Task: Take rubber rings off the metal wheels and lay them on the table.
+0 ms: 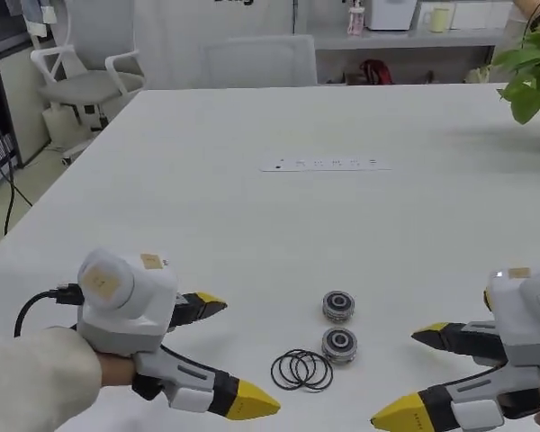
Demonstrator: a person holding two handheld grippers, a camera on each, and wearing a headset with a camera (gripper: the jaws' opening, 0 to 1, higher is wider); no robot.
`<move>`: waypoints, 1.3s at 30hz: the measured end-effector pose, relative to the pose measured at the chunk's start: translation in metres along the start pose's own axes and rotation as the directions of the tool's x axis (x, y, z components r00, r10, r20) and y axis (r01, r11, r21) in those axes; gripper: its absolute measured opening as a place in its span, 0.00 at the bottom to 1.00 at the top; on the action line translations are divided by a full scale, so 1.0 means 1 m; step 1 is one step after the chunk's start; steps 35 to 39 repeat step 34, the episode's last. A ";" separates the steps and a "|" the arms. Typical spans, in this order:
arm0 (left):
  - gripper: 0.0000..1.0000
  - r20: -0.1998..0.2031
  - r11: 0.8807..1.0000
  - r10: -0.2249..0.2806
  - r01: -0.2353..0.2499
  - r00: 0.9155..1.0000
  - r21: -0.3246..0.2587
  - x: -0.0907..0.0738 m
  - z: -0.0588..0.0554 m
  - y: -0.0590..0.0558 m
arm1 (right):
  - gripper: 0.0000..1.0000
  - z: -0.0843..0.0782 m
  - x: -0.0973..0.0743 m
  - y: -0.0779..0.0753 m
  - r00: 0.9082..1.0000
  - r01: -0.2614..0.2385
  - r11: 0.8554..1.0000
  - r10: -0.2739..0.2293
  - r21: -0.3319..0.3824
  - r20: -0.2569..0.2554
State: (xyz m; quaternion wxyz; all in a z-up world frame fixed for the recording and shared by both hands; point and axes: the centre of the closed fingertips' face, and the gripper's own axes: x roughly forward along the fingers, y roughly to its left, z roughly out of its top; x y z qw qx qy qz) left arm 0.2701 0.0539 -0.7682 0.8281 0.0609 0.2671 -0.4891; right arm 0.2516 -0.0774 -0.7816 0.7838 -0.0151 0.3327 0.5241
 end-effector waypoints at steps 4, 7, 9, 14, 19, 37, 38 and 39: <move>1.00 0.049 0.998 0.042 -0.040 0.998 -0.040 -0.005 0.005 0.011 | 0.98 -0.004 -0.001 -0.002 1.000 0.016 1.000 -0.016 0.008 -0.005; 1.00 0.046 0.999 0.044 -0.042 0.998 -0.034 -0.003 0.004 0.009 | 0.98 -0.006 -0.001 -0.002 1.000 0.020 1.000 -0.020 0.008 -0.009; 1.00 0.032 0.999 0.022 -0.021 0.999 -0.031 -0.001 0.000 0.004 | 0.98 -0.007 -0.001 -0.002 1.000 0.024 1.000 -0.024 0.010 -0.009; 1.00 0.000 1.000 -0.007 0.007 1.000 -0.014 0.002 -0.007 -0.004 | 0.97 -0.007 -0.002 -0.002 1.000 0.030 0.999 -0.030 0.013 -0.001; 1.00 0.010 1.000 -0.003 0.003 1.000 -0.027 0.000 -0.006 -0.001 | 0.97 -0.007 -0.002 -0.002 1.000 0.031 0.999 -0.031 0.018 -0.002; 1.00 0.013 1.000 0.003 -0.003 1.000 0.030 -0.012 -0.008 0.003 | 0.99 0.001 -0.003 -0.004 0.999 0.041 0.999 -0.041 0.016 0.033; 1.00 0.013 1.000 0.003 -0.003 1.000 0.030 -0.012 -0.008 0.003 | 0.99 0.001 -0.003 -0.004 0.999 0.041 0.999 -0.041 0.016 0.033; 1.00 0.013 1.000 0.003 -0.003 1.000 0.030 -0.012 -0.008 0.003 | 0.99 0.001 -0.003 -0.004 0.999 0.041 0.999 -0.041 0.016 0.033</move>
